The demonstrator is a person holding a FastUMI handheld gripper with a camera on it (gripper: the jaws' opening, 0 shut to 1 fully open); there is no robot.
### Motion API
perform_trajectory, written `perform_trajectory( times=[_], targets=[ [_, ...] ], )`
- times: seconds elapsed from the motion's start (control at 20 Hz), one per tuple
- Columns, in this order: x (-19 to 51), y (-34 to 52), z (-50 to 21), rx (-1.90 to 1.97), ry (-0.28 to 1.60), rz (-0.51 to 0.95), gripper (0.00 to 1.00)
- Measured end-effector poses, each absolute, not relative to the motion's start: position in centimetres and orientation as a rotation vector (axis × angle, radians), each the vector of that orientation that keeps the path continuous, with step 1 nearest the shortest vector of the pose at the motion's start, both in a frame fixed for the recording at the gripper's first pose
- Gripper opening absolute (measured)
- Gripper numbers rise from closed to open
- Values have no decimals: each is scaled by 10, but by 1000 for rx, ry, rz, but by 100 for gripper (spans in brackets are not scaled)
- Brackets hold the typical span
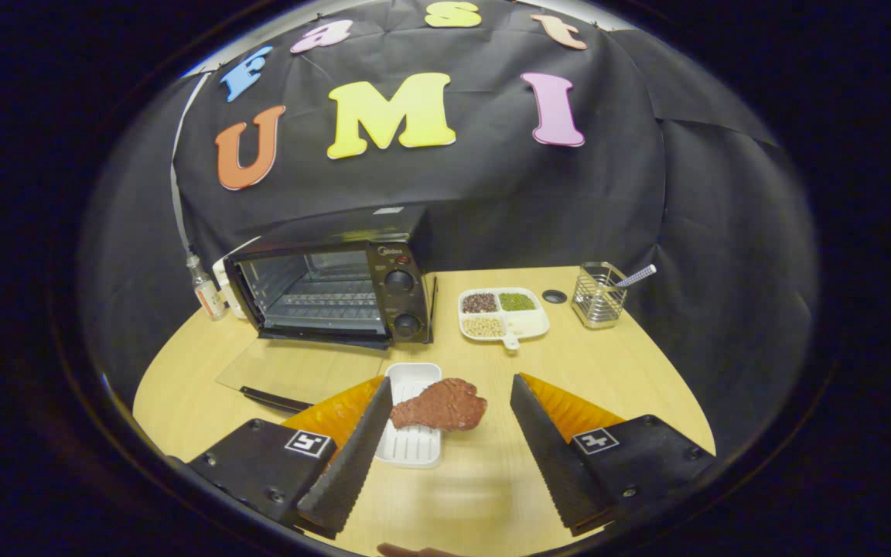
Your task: Open the toaster oven, put the food inside, and close the toaster oven door.
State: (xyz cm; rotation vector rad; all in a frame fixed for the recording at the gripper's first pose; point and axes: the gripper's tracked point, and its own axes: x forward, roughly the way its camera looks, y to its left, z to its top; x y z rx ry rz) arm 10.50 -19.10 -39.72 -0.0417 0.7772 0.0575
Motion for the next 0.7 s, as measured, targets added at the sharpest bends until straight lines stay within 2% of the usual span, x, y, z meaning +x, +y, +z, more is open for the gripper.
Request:
perform_trajectory(
  times=[0.2, 0.45, 0.5, 0.65, 0.7],
  targets=[
    [110, -210, -424, 55, 874, 84, 94],
    [115, -207, -449, 232, 955, 135, 79],
    [114, -203, -453, 264, 961, 151, 72],
    [110, -194, -462, 347, 988, 177, 61],
    [109, -197, -465, 365, 999, 161, 48]
  ],
)
